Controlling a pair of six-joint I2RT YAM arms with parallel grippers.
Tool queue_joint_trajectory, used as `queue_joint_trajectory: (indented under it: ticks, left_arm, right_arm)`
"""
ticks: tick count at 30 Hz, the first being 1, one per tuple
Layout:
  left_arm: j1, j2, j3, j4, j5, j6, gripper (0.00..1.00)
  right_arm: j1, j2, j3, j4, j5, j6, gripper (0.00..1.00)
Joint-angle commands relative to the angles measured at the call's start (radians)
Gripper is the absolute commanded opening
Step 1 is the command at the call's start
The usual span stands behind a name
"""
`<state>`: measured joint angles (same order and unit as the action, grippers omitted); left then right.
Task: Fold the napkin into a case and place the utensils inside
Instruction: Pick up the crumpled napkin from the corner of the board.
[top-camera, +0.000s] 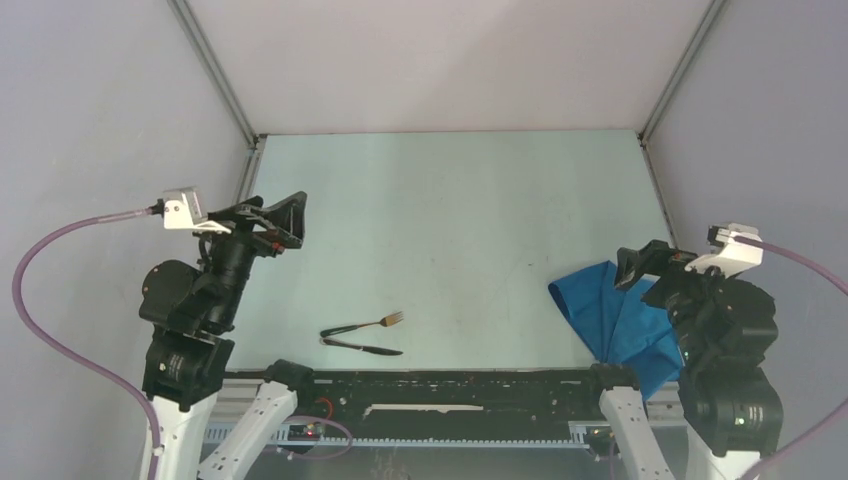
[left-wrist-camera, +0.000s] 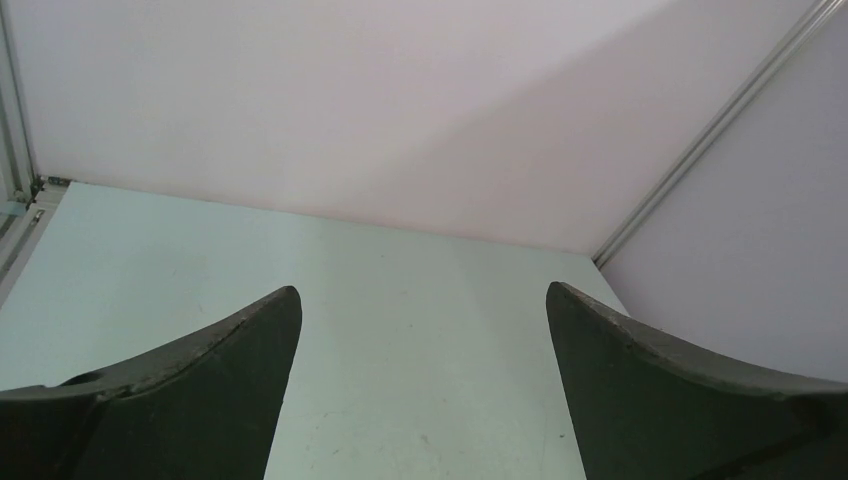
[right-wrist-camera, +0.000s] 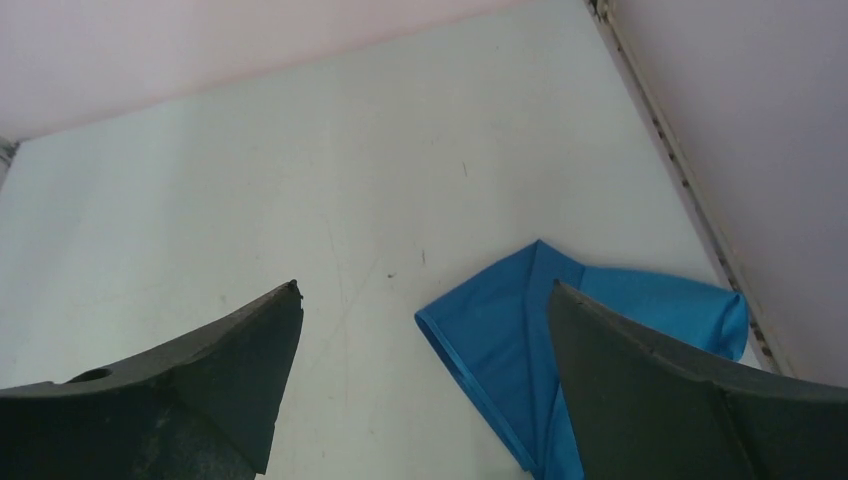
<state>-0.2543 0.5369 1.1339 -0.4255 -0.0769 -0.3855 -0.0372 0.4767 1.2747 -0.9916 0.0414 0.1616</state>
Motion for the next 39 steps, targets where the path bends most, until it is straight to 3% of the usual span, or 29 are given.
queue_joint_trajectory:
  ticks: [1, 5, 10, 13, 17, 22, 25, 31, 36, 39]
  left_arm:
    - [-0.078, 0.036, -0.010, 0.057, -0.091, 0.072, 1.00]
    - [-0.134, 0.065, -0.013, 0.070, -0.119, 0.095, 1.00]
    - [-0.152, 0.079, -0.026, 0.077, -0.139, 0.128, 1.00]
    - [-0.154, 0.068, -0.052, 0.080, -0.158, 0.148, 1.00]
    - [-0.154, 0.040, -0.099, 0.095, -0.159, 0.156, 1.00]
    - [-0.154, 0.045, -0.119, 0.104, -0.126, 0.151, 1.00]
    - [-0.148, 0.043, -0.132, 0.115, -0.100, 0.144, 1.00]
    - [-0.146, 0.025, -0.145, 0.117, -0.122, 0.143, 1.00]
    - [-0.148, 0.020, -0.151, 0.119, -0.120, 0.140, 1.00]
    - [-0.148, 0.019, -0.153, 0.121, -0.116, 0.136, 1.00]
  right_arm:
    - [0.023, 0.052, -0.035, -0.024, 0.025, 0.011, 1.00]
    - [0.158, 0.178, -0.050, -0.073, 0.037, 0.024, 1.00]
    - [0.616, 0.487, -0.070, -0.202, 0.415, 0.190, 1.00]
    - [0.750, 0.711, -0.070, -0.253, 0.482, 0.291, 1.00]
    - [0.841, 0.933, -0.099, -0.291, 0.571, 0.440, 0.98]
    - [0.837, 1.140, -0.104, -0.414, 0.728, 0.664, 0.90]
    - [0.785, 1.195, -0.106, -0.346, 0.740, 0.656, 0.79]
    - [0.721, 1.277, -0.119, -0.157, 0.739, 0.600, 0.77]
    - [0.688, 1.360, -0.131, -0.147, 0.799, 0.662, 0.66]
    - [0.680, 1.358, -0.173, -0.130, 0.826, 0.685, 0.65]
